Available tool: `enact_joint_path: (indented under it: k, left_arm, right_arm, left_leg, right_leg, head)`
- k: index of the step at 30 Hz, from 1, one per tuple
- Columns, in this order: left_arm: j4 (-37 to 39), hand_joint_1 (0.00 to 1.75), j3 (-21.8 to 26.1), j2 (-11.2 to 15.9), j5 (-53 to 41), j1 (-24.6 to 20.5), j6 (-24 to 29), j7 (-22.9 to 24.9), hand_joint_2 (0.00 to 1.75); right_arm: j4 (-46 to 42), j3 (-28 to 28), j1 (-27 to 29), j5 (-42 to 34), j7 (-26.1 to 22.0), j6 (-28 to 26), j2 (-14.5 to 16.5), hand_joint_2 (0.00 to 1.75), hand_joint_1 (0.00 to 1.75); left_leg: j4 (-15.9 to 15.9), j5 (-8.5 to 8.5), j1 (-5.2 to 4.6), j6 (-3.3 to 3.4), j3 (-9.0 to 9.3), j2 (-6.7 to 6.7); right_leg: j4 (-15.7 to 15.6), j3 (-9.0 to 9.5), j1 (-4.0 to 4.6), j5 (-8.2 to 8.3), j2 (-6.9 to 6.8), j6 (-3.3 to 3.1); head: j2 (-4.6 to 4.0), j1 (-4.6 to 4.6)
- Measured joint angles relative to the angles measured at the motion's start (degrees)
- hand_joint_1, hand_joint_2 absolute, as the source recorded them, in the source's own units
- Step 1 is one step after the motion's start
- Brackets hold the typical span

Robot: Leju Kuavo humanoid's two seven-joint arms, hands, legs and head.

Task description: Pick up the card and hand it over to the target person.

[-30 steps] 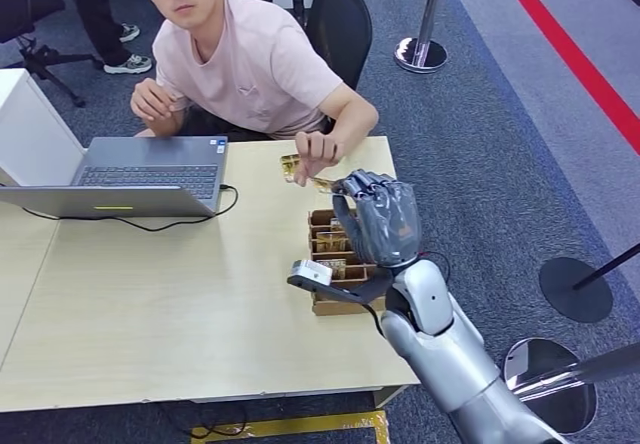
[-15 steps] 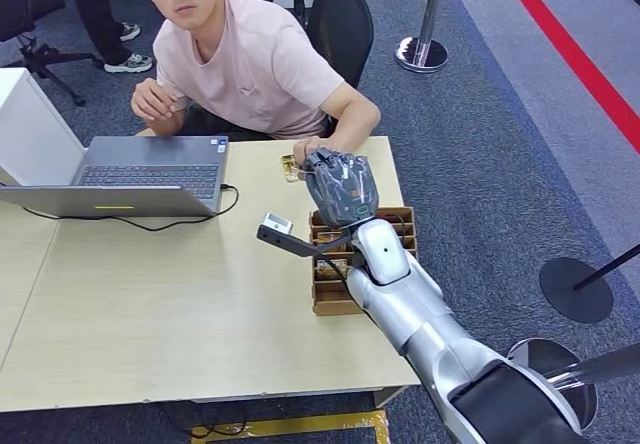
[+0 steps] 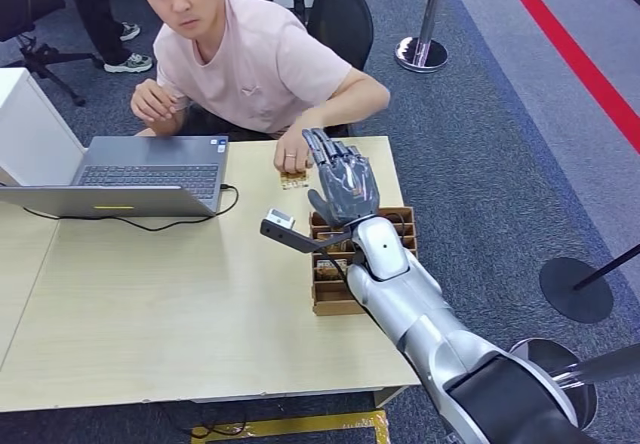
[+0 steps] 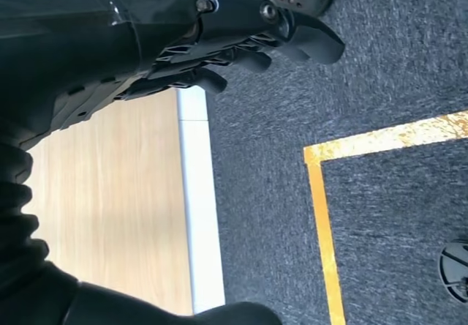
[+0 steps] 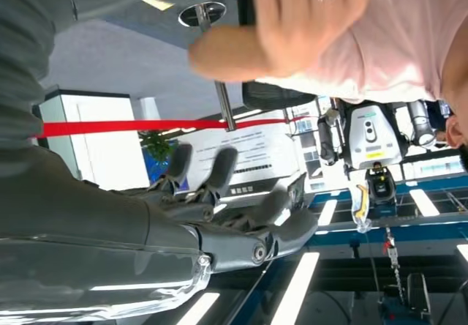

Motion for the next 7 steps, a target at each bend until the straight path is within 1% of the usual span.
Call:
enact_joint_path:
  k: [1, 2, 4, 6, 7]
  left_arm:
    - [0.0, 0.00, 0.1, 0.0, 0.1, 0.0, 0.0, 0.1, 0.00]
    - [0.0, 0.00, 0.3, 0.0, 0.3, 0.0, 0.0, 0.2, 0.00]
    - [0.0, 0.00, 0.7, 0.0, 0.7, -0.1, 0.0, 0.6, 0.00]
    - [0.0, 0.00, 1.1, 0.0, 1.0, -0.1, 0.0, 0.9, 0.00]
    - [0.0, 0.00, 1.1, 0.0, 1.0, -0.1, 0.0, 1.0, 0.00]
  right_arm:
    - [0.2, -1.1, -0.2, -2.6, -1.3, 0.1, 0.3, 1.75, 0.00]
    - [0.0, -3.2, -0.3, -7.7, -3.6, 1.1, 0.9, 1.75, 0.00]
    - [-1.6, -9.0, -0.4, -22.5, -8.7, 6.5, 2.2, 1.75, 0.00]
    - [-4.8, -14.5, -0.1, -36.7, -11.8, 13.2, 2.6, 1.75, 0.00]
    - [-5.7, -15.5, 0.0, -39.6, -12.2, 14.7, 2.5, 1.75, 0.00]
  left_leg:
    - [0.0, 0.00, 0.00, 0.00, 0.00, -0.01]
    - [0.0, 0.00, 0.00, 0.00, -0.01, 0.00]
    - [0.0, 0.00, 0.00, -0.01, -0.02, 0.02]
    - [0.0, 0.00, -0.01, -0.01, -0.06, 0.03]
    - [0.0, 0.01, -0.01, -0.01, -0.08, 0.03]
  right_leg:
    - [0.0, 0.00, -0.01, -0.01, -0.01, 0.01]
    - [0.0, -0.01, 0.00, 0.00, 0.00, 0.00]
    - [0.0, -0.03, -0.01, 0.00, 0.02, 0.00]
    - [0.1, -0.08, -0.01, 0.00, 0.03, -0.02]
    - [0.1, -0.10, -0.01, 0.01, 0.03, -0.02]
  head:
    - [0.00, 0.00]
    - [0.00, 0.00]
    - [0.00, 0.00]
    - [0.00, 0.00]
    - [0.00, 0.00]
